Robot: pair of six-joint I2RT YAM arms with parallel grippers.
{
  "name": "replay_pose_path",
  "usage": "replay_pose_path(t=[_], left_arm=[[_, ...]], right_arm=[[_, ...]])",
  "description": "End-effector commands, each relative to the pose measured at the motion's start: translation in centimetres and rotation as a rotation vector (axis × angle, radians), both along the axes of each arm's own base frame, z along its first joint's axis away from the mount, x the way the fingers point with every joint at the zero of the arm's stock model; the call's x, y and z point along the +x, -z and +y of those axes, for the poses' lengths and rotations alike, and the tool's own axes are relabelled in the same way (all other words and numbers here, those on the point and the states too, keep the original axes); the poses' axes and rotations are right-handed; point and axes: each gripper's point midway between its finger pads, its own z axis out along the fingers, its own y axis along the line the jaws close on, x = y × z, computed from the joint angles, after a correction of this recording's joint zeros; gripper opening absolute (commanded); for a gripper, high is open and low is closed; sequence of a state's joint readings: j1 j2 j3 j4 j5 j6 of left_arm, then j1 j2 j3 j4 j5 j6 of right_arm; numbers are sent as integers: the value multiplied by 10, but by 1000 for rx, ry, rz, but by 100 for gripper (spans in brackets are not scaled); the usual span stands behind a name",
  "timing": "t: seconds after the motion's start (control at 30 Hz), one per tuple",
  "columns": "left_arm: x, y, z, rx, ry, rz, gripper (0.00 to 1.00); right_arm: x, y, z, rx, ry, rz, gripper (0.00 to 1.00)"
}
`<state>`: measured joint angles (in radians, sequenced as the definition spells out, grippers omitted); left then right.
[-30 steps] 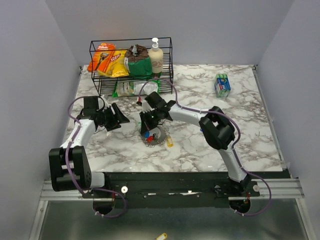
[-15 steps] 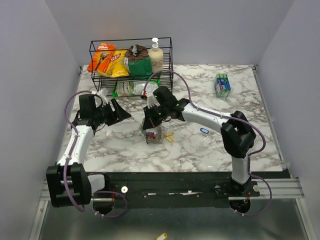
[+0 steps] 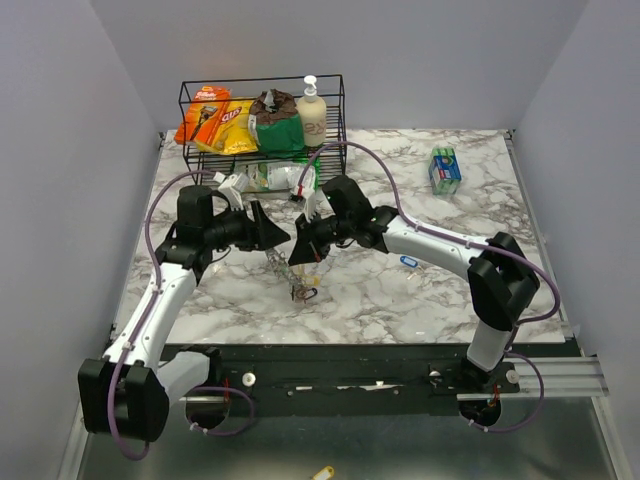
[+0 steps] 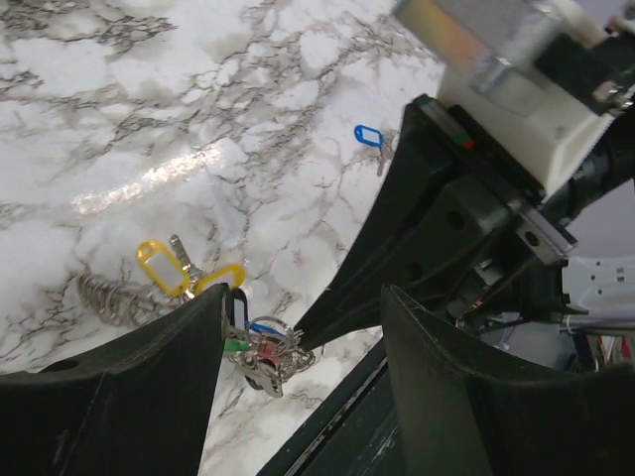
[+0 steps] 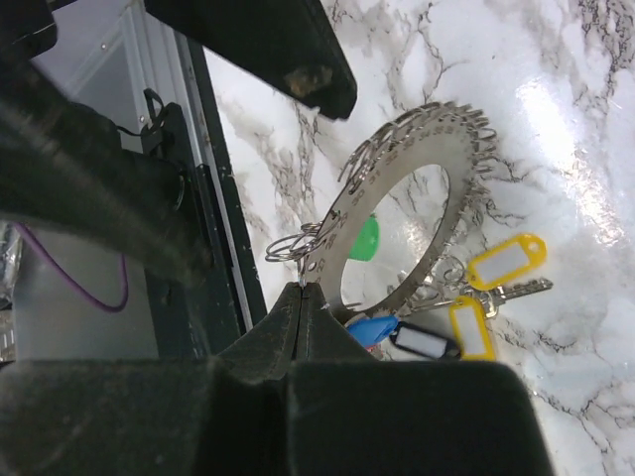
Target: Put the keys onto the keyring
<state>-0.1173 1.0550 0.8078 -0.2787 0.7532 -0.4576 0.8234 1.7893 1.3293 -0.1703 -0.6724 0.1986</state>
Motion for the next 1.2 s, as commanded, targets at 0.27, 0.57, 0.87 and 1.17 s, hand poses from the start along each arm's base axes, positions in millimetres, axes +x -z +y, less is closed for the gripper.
replay_pose_path(t=[0.27, 0.57, 0.87, 1.17], left_arm=[[-15, 22, -2, 152, 46, 83, 59], [-14, 26, 0, 222, 29, 122, 58], [-11, 28, 1, 343, 13, 149, 53], [-10, 30, -5, 416, 6, 172, 50]], right_arm=[[2, 1, -1, 30, -15, -37, 0], [3, 3, 1, 29, -19, -25, 0], [5, 3, 0, 25, -8, -36, 0], [5, 7, -2, 14, 0, -34, 0]])
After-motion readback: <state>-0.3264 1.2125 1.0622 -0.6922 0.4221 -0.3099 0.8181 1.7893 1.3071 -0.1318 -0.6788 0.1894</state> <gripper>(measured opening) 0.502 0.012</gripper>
